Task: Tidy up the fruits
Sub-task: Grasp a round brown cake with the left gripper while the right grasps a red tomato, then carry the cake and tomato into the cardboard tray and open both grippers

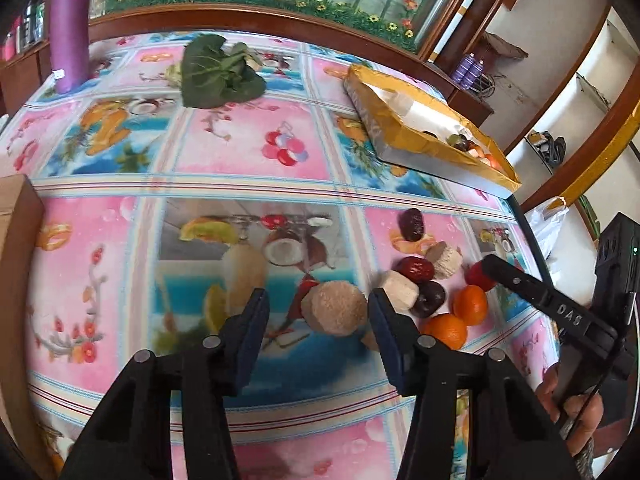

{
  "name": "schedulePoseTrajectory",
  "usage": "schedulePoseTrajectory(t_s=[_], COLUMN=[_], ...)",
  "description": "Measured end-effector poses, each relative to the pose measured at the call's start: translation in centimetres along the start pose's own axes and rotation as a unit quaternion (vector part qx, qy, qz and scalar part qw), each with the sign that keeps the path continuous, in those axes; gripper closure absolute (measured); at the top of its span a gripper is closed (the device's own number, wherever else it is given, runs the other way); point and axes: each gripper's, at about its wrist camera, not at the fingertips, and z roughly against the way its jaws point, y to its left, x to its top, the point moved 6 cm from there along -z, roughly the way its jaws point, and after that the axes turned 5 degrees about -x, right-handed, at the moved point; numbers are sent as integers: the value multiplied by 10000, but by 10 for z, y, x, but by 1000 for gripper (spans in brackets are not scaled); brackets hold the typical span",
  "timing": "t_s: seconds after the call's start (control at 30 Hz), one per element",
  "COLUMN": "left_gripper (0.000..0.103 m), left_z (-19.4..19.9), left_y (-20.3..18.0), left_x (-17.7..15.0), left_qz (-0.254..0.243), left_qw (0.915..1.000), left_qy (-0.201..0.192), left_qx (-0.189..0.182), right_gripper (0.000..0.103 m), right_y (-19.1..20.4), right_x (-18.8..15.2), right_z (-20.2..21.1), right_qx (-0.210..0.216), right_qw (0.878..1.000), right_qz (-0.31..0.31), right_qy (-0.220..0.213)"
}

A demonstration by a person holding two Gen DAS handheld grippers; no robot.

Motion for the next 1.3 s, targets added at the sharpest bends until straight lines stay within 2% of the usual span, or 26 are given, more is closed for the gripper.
schedulePoseTrajectory(t_s=[0.17, 0.33, 0.43, 0.63, 0.67, 0.73, 0.8, 0.83, 0.93, 1.2, 1.27, 1.3], left_gripper=[53, 53, 53, 54, 58, 86, 98, 101, 101, 101, 96, 88], left_z=[20, 16, 6, 2, 2, 4, 5, 6, 11, 24, 27, 28], left_y=[20, 12, 6, -7, -8, -9, -7, -7, -5, -2, -3, -5], left_x=[-4, -14, -21, -27, -29, -29, -30, -31, -31, -31, -29, -29], left_qz=[-94, -552, -668, -1079, -1108, -1128, -1069, -1018, -939, -758, -830, -895], left_qw=[9983, 9959, 9953, 9898, 9895, 9890, 9903, 9914, 9924, 9943, 9935, 9931], left_qy=[-149, -106, 15, -45, -57, -79, -51, -44, -93, -242, -292, -335], left_qx=[554, 708, 700, 932, 929, 957, 890, 816, 786, 713, 716, 686], right_gripper=[56, 56, 56, 56, 56, 56, 58, 62, 73, 73, 73, 73], right_y=[-13, -17, -12, 1, 3, 8, 12, 13, 16, 21, 20, 20], right_x=[3, 3, 1, -2, -3, -6, -9, -9, -9, -10, -10, -10], right_z=[8, 8, 7, 3, 2, -1, -5, -5, -5, 3, 5, 6], right_qx=[-105, 23, 85, -35, -52, -67, -81, -96, -187, -219, -269, -249], right_qw=[9995, 9993, 9996, 9998, 9997, 9995, 9992, 9990, 9982, 9973, 9969, 9971], right_qz=[-233, -354, -242, 88, 165, 285, 385, 428, 556, 641, 648, 626], right_qy=[-158, -130, -94, -155, -148, -102, -40, -62, -119, -295, -345, -355])
